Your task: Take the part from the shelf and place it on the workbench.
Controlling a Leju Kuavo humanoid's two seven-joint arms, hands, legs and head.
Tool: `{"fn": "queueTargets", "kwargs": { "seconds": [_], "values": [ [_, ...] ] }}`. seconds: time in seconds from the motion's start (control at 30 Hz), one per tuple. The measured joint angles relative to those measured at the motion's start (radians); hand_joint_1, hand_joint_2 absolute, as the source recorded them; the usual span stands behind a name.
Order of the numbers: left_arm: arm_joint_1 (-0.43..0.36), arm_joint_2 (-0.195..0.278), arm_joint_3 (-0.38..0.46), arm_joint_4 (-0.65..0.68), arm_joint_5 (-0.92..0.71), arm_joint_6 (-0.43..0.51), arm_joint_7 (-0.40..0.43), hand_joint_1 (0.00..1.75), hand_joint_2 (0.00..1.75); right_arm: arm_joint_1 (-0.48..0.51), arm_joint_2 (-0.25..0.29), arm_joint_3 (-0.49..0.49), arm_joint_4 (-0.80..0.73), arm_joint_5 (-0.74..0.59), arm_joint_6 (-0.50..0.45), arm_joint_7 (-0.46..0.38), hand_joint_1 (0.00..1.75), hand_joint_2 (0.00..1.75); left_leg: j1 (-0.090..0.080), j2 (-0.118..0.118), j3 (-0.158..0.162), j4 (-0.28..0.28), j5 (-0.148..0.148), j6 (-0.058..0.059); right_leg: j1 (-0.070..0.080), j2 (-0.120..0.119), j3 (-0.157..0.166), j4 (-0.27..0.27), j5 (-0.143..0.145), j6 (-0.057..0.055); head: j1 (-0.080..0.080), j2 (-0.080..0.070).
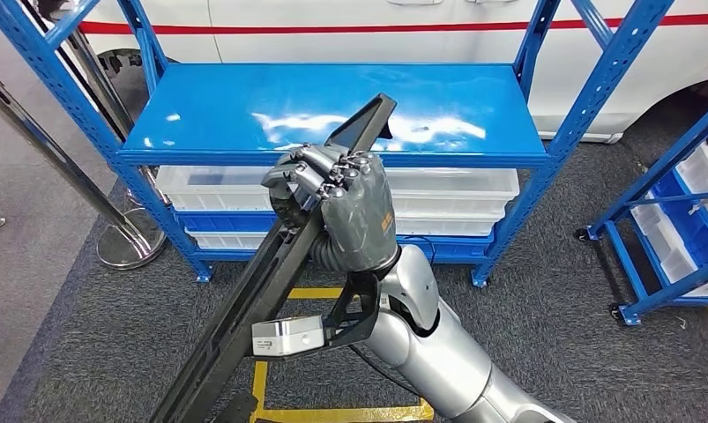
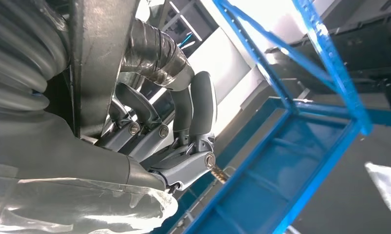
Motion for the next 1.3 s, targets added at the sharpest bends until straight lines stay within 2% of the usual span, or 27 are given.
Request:
{"fn": "queueTargets", "kwargs": {
  "seconds": [0.03,0.07,0.13,0.17,0.2,0.23,0.27,0.33,0.4,0.47,0.53,0.6,0.67,0.7,0.73,0.77,0.83,0.9,0.93,1.0,1.03,1.07,1.1,1.17,1.2,1.23,1.3],
  "values": [
    [-0.002,0.0,0.0,0.0,0.0,0.0,0.0,0.0,1.75,0.0,-0.001,-0.001,-0.001,0.0,0.0,0.0,1.75,1.75,0.002,0.002,-0.005,-0.006,0.011,0.008,0.0,0.001,-0.007,0.011,-0.014,0.005,0.0,0.0],
    [-0.004,-0.001,0.0,0.0,0.0,0.0,0.0,0.0,1.75,0.0,-0.002,-0.003,-0.002,0.0,0.0,0.001,1.75,1.75,0.003,0.004,-0.012,-0.012,0.023,0.015,0.0,0.002,-0.02,0.041,-0.044,0.01,0.0,0.0],
    [-0.007,-0.001,0.0,0.0,0.0,0.0,-0.001,0.0,1.75,0.001,-0.005,-0.006,-0.004,0.0,0.0,0.002,1.75,1.75,0.002,0.006,-0.032,-0.015,0.041,0.024,-0.001,0.003,-0.057,0.154,-0.134,0.015,0.001,0.0],
    [-0.007,-0.001,0.0,0.0,0.0,-0.001,-0.002,0.0,1.75,0.002,-0.007,-0.007,-0.004,0.0,0.0,0.002,1.75,1.75,0.001,0.006,-0.044,-0.014,0.05,0.025,-0.002,0.002,-0.073,0.215,-0.168,0.017,0.0,0.0],
    [-0.007,-0.001,0.0,0.0,0.0,-0.003,-0.004,0.0,1.75,0.004,-0.009,-0.008,-0.004,0.0,0.0,0.002,1.75,1.75,0.0,0.006,-0.057,-0.012,0.058,0.025,-0.002,0.002,-0.078,0.256,-0.186,0.018,0.001,0.0],
    [-0.007,-0.001,0.0,0.0,0.0,-0.005,-0.007,0.0,1.75,0.005,-0.012,-0.009,-0.004,0.0,0.001,0.002,1.75,1.75,0.0,0.006,-0.07,-0.011,0.066,0.025,-0.002,0.002,-0.067,0.264,-0.184,0.018,0.001,0.0],
    [-0.007,-0.002,0.0,0.0,0.0,-0.008,-0.01,0.0,1.75,0.006,-0.014,-0.009,-0.004,0.001,0.001,0.002,1.75,1.75,-0.001,0.006,-0.082,-0.008,0.074,0.023,-0.002,0.002,-0.036,0.234,-0.167,0.016,0.001,0.0],
    [-0.007,-0.005,-0.001,0.0,-0.003,-0.014,-0.014,0.0,1.75,0.007,-0.016,-0.009,-0.004,0.003,0.002,0.002,1.75,1.75,0.0,0.005,-0.102,-0.004,0.087,0.019,0.001,0.002,0.062,0.1,-0.133,0.006,0.0,0.0],
    [-0.005,-0.006,-0.003,0.0,-0.008,-0.016,-0.015,0.0,1.75,0.008,-0.017,-0.01,-0.005,0.004,0.001,0.002,1.75,1.75,0.002,0.006,-0.112,0.0,0.1,0.01,0.009,0.002,0.122,0.004,-0.12,-0.005,0.0,0.0],
    [-0.002,-0.007,-0.005,0.0,-0.01,-0.016,-0.014,0.0,1.75,0.01,-0.017,-0.011,-0.006,0.002,0.001,0.002,1.75,1.75,0.005,0.006,-0.115,-0.002,0.113,-0.002,0.016,0.002,0.124,-0.011,-0.111,-0.013,0.0,0.0],
    [0.005,-0.001,-0.005,0.0,-0.011,-0.014,-0.008,0.0,1.75,0.013,-0.018,-0.014,-0.006,-0.004,0.0,0.0,1.75,1.75,0.006,0.003,-0.122,0.003,0.107,-0.012,0.011,-0.002,0.119,-0.023,-0.094,-0.026,0.0,0.0],
    [0.013,0.009,-0.005,0.0,-0.015,-0.013,0.0,0.0,1.75,0.016,-0.018,-0.015,-0.007,-0.012,0.001,-0.003,1.75,1.75,0.008,0.001,-0.147,0.069,0.041,-0.021,0.004,-0.007,0.108,-0.033,-0.073,-0.039,0.0,0.0],
    [0.022,0.018,-0.005,0.0,-0.019,-0.012,0.005,0.0,1.75,0.019,-0.018,-0.016,-0.008,-0.019,0.001,-0.005,1.75,1.75,0.013,0.0,-0.184,0.2,-0.049,-0.031,0.005,-0.007,0.085,-0.032,-0.055,-0.043,0.0,0.0],
    [0.026,0.021,-0.005,0.0,-0.019,-0.012,0.007,0.0,1.75,0.023,-0.018,-0.017,-0.008,-0.023,0.001,-0.007,1.75,1.75,0.016,0.0,-0.195,0.254,-0.073,-0.035,0.006,-0.007,0.072,-0.031,-0.046,-0.042,0.0,0.0],
    [0.03,0.025,-0.005,0.0,-0.019,-0.012,0.008,0.0,1.75,0.027,-0.019,-0.017,-0.008,-0.027,0.0,-0.01,1.75,1.75,0.018,0.0,-0.191,0.279,-0.078,-0.038,0.005,-0.008,0.058,-0.029,-0.037,-0.041,0.0,0.0],
    [0.032,0.027,-0.005,0.0,-0.019,-0.011,0.008,0.0,1.75,0.031,-0.019,-0.018,-0.008,-0.03,0.0,-0.012,1.75,1.75,0.02,0.0,-0.169,0.267,-0.063,-0.041,0.004,-0.008,0.044,-0.027,-0.028,-0.038,0.0,0.0],
    [0.033,0.031,-0.005,0.0,-0.02,-0.012,0.008,0.0,1.75,0.035,-0.019,-0.02,-0.008,-0.035,-0.001,-0.017,1.75,1.75,0.024,0.0,-0.075,0.148,-0.026,-0.043,0.001,-0.007,0.019,-0.019,-0.012,-0.03,0.0,0.0],
    [0.029,0.031,-0.005,0.0,-0.021,-0.012,0.009,0.0,1.75,0.035,-0.019,-0.023,-0.01,-0.036,-0.001,-0.019,1.75,1.75,0.019,-0.004,0.005,0.031,-0.018,-0.037,0.0,-0.007,0.003,-0.012,0.001,-0.018,0.0,0.0],
    [0.027,0.031,-0.005,0.0,-0.021,-0.013,0.009,0.0,1.75,0.035,-0.019,-0.024,-0.011,-0.035,-0.001,-0.02,1.75,1.75,0.015,-0.006,0.021,0.004,-0.023,-0.032,0.0,-0.008,0.0,-0.011,0.008,-0.012,0.0,0.0],
    [0.026,0.031,-0.005,0.0,-0.021,-0.014,0.012,0.0,1.75,0.035,-0.019,-0.025,-0.011,-0.034,-0.002,-0.021,1.75,1.75,0.011,-0.007,0.016,-0.001,-0.012,-0.017,-0.001,-0.007,-0.002,-0.013,0.021,0.002,0.001,0.0],
    [0.024,0.031,-0.005,0.0,-0.021,-0.014,0.013,0.0,1.75,0.035,-0.02,-0.026,-0.011,-0.034,-0.002,-0.022,1.75,1.75,0.011,-0.005,0.01,-0.004,-0.004,-0.01,-0.003,-0.005,-0.007,-0.009,0.017,0.007,0.001,0.0],
    [0.023,0.03,-0.005,0.0,-0.021,-0.014,0.013,0.0,1.75,0.035,-0.021,-0.027,-0.011,-0.034,-0.003,-0.022,1.75,1.75,0.012,-0.002,0.001,-0.006,0.007,0.0,-0.004,-0.004,-0.017,0.008,-0.004,0.011,0.001,0.0],
    [0.021,0.03,-0.005,0.0,-0.021,-0.014,0.013,0.0,1.75,0.035,-0.022,-0.028,-0.011,-0.033,-0.003,-0.022,1.75,1.75,0.012,0.0,-0.011,-0.009,0.019,0.008,-0.005,-0.002,-0.032,0.044,-0.045,0.014,0.001,0.0],
    [0.019,0.03,-0.005,0.0,-0.022,-0.014,0.013,0.0,1.75,0.035,-0.024,-0.029,-0.011,-0.03,-0.003,-0.022,1.75,1.75,0.009,0.003,-0.039,-0.008,0.042,0.018,-0.006,-0.001,-0.066,0.167,-0.15,0.016,0.001,0.0],
    [0.019,0.03,-0.005,0.0,-0.022,-0.014,0.013,0.0,1.75,0.035,-0.025,-0.03,-0.011,-0.028,-0.002,-0.022,1.75,1.75,0.007,0.003,-0.053,-0.008,0.053,0.019,-0.006,-0.001,-0.076,0.228,-0.183,0.017,0.001,0.0],
    [0.019,0.03,-0.005,0.0,-0.022,-0.014,0.012,0.0,1.75,0.036,-0.026,-0.03,-0.011,-0.026,-0.002,-0.022,1.75,1.75,0.006,0.004,-0.068,-0.007,0.065,0.019,-0.006,-0.001,-0.076,0.268,-0.192,0.017,0.001,0.0],
    [0.019,0.029,-0.005,0.0,-0.023,-0.014,0.01,0.0,1.75,0.036,-0.027,-0.03,-0.011,-0.023,-0.002,-0.022,1.75,1.75,0.004,0.004,-0.093,-0.006,0.082,0.018,-0.006,-0.001,-0.05,0.28,-0.168,0.014,0.001,0.0]
  ]
}}
